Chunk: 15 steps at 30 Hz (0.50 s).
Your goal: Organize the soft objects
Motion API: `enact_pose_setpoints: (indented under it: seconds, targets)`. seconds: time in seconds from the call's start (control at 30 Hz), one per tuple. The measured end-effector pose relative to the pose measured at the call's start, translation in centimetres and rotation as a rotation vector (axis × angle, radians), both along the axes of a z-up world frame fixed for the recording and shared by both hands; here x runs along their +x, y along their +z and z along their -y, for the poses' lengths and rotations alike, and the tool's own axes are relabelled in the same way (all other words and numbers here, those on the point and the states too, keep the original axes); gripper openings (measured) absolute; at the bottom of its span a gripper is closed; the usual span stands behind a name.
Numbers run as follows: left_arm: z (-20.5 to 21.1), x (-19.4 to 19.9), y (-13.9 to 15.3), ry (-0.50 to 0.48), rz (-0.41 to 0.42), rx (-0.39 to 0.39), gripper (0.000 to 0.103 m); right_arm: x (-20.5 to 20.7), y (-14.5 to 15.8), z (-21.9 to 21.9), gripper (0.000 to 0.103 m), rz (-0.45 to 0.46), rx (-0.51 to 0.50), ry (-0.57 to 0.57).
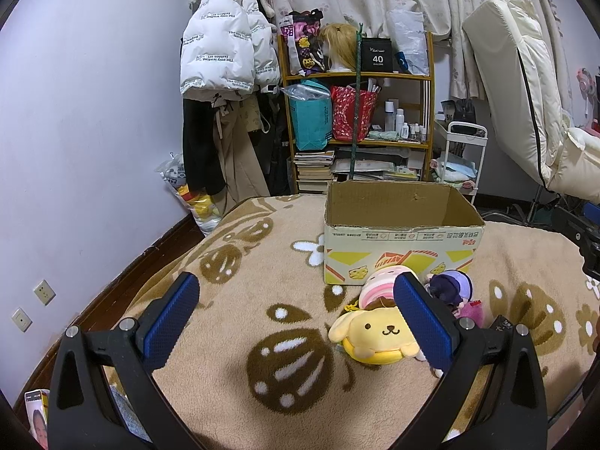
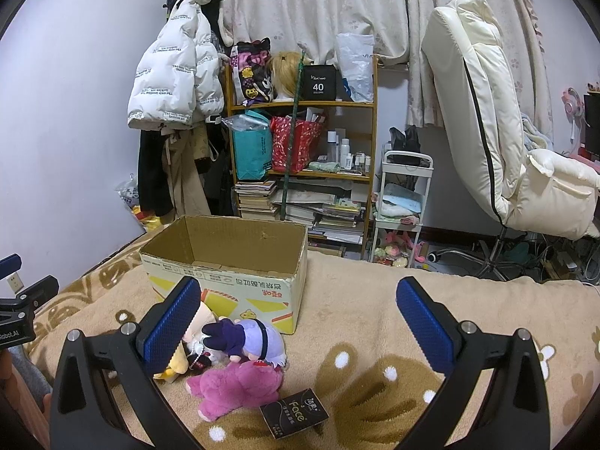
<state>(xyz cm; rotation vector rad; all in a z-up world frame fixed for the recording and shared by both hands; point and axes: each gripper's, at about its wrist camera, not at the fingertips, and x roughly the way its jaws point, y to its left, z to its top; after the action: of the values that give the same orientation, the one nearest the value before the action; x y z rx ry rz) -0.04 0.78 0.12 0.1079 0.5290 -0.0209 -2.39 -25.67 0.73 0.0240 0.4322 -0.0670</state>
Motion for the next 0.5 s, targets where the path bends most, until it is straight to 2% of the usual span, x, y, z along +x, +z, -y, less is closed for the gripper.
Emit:
enact_pose_setpoints:
  seconds: [0.37, 0.5]
  targets:
    - [-0.15, 0.07, -0.15, 0.004, -0.002, 0.0, 0.102, -0.18, 0.33, 0.13, 0.103, -0.003, 0.004, 0.009]
    - [-0.41, 0.38, -0.62, 0.009, -0.016, -0.002, 0.102, 0.16, -0.45, 0.09, 0.103, -0.011, 0.007, 0.003]
